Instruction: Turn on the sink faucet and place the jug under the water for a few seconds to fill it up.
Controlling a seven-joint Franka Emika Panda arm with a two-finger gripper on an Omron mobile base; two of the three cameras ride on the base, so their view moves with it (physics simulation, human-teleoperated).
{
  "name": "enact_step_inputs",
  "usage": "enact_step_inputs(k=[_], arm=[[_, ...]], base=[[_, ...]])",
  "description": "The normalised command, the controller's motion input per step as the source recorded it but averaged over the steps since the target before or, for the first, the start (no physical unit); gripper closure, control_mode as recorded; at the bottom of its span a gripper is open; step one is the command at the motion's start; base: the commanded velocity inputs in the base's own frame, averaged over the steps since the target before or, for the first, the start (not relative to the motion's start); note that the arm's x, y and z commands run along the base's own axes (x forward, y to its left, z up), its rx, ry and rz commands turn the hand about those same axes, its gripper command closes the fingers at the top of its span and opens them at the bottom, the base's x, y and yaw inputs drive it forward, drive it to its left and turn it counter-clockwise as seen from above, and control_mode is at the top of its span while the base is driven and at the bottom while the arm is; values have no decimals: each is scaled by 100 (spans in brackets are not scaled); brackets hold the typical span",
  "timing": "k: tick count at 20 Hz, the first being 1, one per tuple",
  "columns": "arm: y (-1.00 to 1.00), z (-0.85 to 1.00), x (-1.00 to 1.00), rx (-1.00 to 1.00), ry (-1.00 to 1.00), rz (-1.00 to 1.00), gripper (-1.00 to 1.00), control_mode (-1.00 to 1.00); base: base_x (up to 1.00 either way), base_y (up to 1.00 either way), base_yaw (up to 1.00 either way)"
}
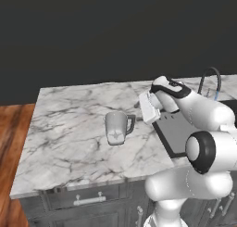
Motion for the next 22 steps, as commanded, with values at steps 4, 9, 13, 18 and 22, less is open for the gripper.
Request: enact_step_inputs(k=[4, 9, 13, 18, 22], arm=[[2, -28, 30, 0, 4, 2, -100, -100], [5, -24, 33, 0, 5, 1, -100, -100], [3, -17, 38, 0, 5, 0, -100, -100], [2, -19, 38, 0, 5, 0, -100, -100], [4, -23, 33, 0, 5, 1, -100, -100]], base=[[0, 0, 0], [0, 0, 0], [0, 0, 0], [0, 0, 0], [0, 0, 0]])
